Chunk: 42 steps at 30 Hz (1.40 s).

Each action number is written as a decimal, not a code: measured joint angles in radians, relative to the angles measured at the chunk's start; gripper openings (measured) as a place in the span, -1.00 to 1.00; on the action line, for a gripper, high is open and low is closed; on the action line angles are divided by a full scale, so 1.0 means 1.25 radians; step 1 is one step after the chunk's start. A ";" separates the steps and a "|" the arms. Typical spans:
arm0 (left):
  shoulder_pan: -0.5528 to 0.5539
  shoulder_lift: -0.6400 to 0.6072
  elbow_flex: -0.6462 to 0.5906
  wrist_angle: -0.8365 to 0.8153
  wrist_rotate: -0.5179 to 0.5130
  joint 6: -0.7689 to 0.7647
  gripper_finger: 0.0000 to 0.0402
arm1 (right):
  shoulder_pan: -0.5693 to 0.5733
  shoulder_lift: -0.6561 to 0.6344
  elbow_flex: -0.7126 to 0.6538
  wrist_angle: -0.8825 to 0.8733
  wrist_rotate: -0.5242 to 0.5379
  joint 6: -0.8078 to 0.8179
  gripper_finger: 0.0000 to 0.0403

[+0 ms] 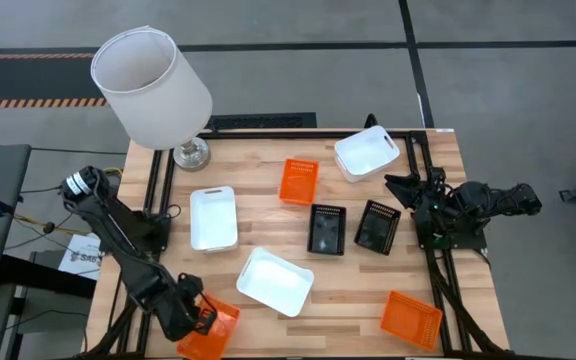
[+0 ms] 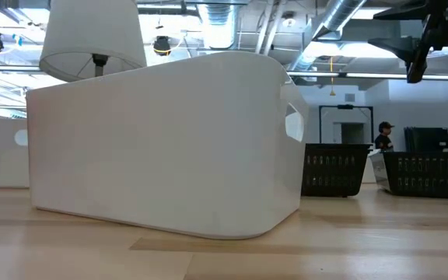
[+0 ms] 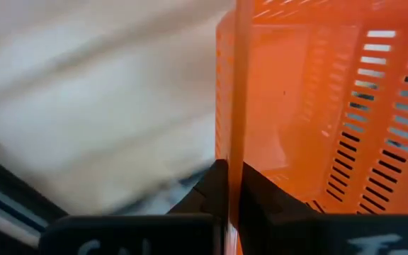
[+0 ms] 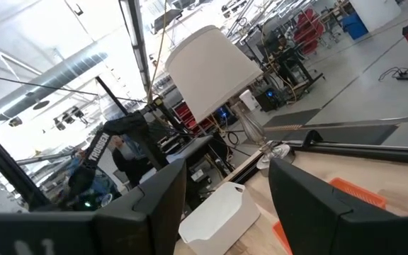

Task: Stack baskets by color
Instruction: Stack the bottom left orange bin on top of the top orange bin

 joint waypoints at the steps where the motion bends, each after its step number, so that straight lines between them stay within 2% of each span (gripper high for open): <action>1: 0.001 -0.003 0.020 -0.004 -0.017 -0.017 -1.00 | 0.000 0.000 0.000 0.000 0.000 0.000 0.12; 5: 0.048 -0.013 0.104 -0.067 -0.123 -0.015 -1.00 | 0.000 0.000 0.000 0.000 0.000 0.000 0.12; 9: 0.136 -0.013 0.166 -0.173 -0.262 0.013 -1.00 | 0.000 0.000 0.000 0.000 0.000 -0.001 0.12; 12: 0.223 -0.013 0.201 -0.219 -0.356 0.101 -1.00 | 0.000 0.000 0.000 0.000 0.000 -0.001 0.12; 14: 0.292 -0.013 0.214 -0.213 -0.387 0.184 -1.00 | 0.000 0.000 0.000 0.000 0.000 -0.001 0.12; 18: 0.444 -0.013 0.227 -0.155 -0.385 0.402 -1.00 | 0.000 0.000 0.000 0.000 0.000 -0.001 0.12; 21: 0.565 -0.012 0.227 -0.106 -0.348 0.558 -1.00 | 0.000 0.000 0.000 0.001 0.000 -0.001 0.12; 24: 0.681 -0.012 0.227 -0.070 -0.313 0.680 -1.00 | 0.000 0.000 0.000 0.004 0.000 -0.001 0.12; 28: 0.810 -0.011 0.227 -0.066 -0.310 0.815 -1.00 | 0.000 0.000 0.000 0.003 0.000 -0.001 0.12; 35: 0.961 -0.011 0.227 -0.035 -0.305 0.930 -1.00 | 0.000 0.000 0.000 0.003 0.000 -0.001 0.12; 39: 0.989 0.012 0.227 0.049 -0.300 0.942 -1.00 | 0.000 0.000 0.000 0.003 0.000 0.000 0.12; 42: 0.993 0.064 0.229 0.107 -0.254 0.953 -1.00 | 0.000 0.000 0.000 0.003 0.001 0.000 0.12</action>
